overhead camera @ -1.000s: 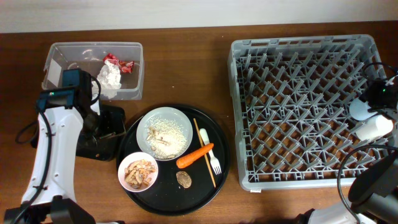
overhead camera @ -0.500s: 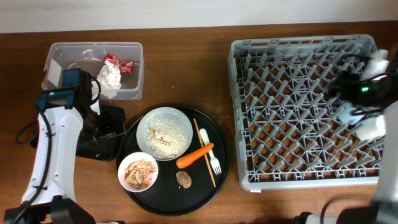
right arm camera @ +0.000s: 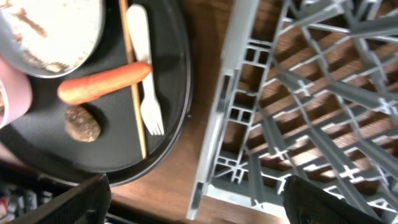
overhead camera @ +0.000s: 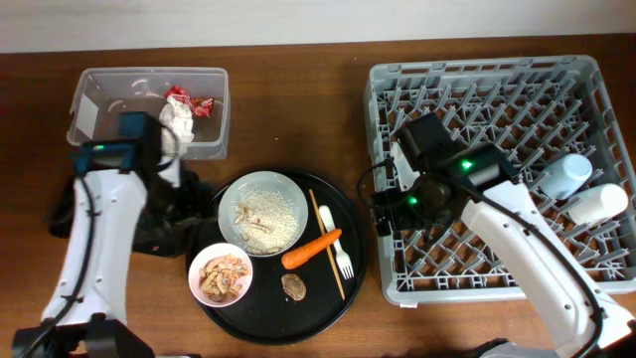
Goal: Sort waste into correct bins and load items into the dishwasher rack
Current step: 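Grasp the peanut-shell bowl with the left gripper and tip shells onto black tray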
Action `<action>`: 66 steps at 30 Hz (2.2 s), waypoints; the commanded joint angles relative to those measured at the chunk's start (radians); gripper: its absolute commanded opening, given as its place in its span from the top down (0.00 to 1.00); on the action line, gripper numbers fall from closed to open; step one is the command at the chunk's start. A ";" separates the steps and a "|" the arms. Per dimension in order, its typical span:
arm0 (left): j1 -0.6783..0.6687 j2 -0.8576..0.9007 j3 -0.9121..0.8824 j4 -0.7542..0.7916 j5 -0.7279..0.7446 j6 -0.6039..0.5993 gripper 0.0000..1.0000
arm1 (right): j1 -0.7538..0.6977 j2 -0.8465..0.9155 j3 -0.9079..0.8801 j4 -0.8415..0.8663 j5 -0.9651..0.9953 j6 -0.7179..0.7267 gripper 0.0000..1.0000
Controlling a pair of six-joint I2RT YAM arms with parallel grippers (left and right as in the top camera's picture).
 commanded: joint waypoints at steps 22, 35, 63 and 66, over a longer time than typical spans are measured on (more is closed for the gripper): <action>-0.480 -0.020 -0.505 0.346 -0.003 -0.251 0.99 | 0.004 -0.006 -0.003 -0.051 0.254 0.064 0.06; 0.017 -0.035 -0.069 0.393 0.154 0.073 1.00 | -0.297 -0.128 0.003 -0.092 0.256 -0.009 0.02; 0.618 0.182 -0.244 0.576 1.316 0.582 1.00 | -0.297 -0.128 0.003 -0.092 0.264 -0.018 0.02; 0.618 0.182 -0.244 0.576 1.317 0.582 1.00 | -0.297 -0.128 0.003 -0.092 0.264 -0.018 0.02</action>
